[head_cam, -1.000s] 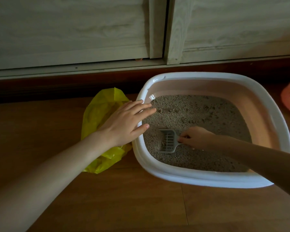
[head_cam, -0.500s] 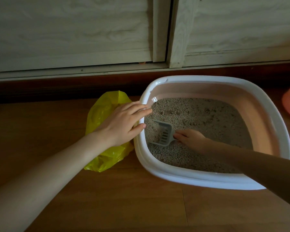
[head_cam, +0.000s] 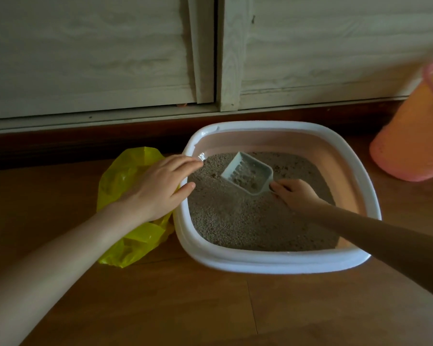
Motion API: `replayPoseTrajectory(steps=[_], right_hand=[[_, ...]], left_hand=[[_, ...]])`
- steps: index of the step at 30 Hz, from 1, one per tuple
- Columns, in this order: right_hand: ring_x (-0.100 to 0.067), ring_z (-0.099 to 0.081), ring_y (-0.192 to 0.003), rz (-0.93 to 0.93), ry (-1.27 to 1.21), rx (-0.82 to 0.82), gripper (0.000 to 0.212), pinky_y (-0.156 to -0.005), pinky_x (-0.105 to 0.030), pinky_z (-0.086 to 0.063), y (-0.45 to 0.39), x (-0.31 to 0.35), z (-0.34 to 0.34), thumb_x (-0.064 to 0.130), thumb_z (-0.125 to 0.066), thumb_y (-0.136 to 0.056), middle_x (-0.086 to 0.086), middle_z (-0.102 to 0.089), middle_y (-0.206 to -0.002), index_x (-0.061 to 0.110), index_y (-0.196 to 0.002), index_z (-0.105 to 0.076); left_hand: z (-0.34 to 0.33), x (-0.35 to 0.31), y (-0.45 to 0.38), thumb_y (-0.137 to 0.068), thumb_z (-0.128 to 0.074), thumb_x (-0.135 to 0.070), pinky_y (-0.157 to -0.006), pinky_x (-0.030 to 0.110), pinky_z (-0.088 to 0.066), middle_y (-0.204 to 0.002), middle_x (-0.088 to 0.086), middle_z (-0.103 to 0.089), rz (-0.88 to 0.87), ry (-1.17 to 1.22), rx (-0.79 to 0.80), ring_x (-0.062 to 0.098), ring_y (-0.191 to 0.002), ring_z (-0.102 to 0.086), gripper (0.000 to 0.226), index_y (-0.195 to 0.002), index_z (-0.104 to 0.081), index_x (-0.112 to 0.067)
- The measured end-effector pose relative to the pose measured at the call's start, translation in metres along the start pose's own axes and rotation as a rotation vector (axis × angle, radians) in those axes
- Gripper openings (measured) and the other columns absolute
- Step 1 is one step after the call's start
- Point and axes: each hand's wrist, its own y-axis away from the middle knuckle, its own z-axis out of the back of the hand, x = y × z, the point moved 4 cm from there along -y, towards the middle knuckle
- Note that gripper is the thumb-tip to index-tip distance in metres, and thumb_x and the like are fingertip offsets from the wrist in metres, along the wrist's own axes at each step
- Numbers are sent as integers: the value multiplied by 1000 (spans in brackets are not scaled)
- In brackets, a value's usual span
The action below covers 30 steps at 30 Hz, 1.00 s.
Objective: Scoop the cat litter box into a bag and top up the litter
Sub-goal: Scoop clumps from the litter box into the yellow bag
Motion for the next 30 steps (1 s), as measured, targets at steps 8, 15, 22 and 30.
replayPoseTrajectory(steps=[8,15,22,30], right_hand=[[-12,-41,-48,-50,95,73,41,-50,-25,-34,12,-4,7,33,-49,-97,4,-47,-52,12,-63,-56],[-10,-43,-45,-59,85,89,39,-48,-21,-38,14,5,8,32,-50,-97,4,-50,-52,14,-63,-58],[-9,-42,-45,-31,110,44,41,-48,-22,-35,14,8,7,32,-50,-97,4,-50,-51,16,-60,-56],[-8,-40,-43,-22,110,31,43,-47,-20,-34,12,9,4,32,-50,-97,6,-49,-50,18,-57,-54]], left_hand=[[3,-5,-2,-89,-33,-43,-102,17,-20,-136,0,-50,-15,18,-6,13,-127,-38,55,-134,-49,-16],[8,-3,4,-87,-34,-42,-100,16,-22,-132,1,-54,-10,32,2,11,-122,-39,55,-131,-53,-14],[7,-3,6,-86,-29,-45,-99,15,-22,-134,-1,-52,11,38,6,10,-122,-39,59,-131,-52,-15],[5,-2,5,-89,-37,-40,-99,25,-31,-134,-1,-51,41,48,12,17,-124,-45,52,-132,-51,-15]])
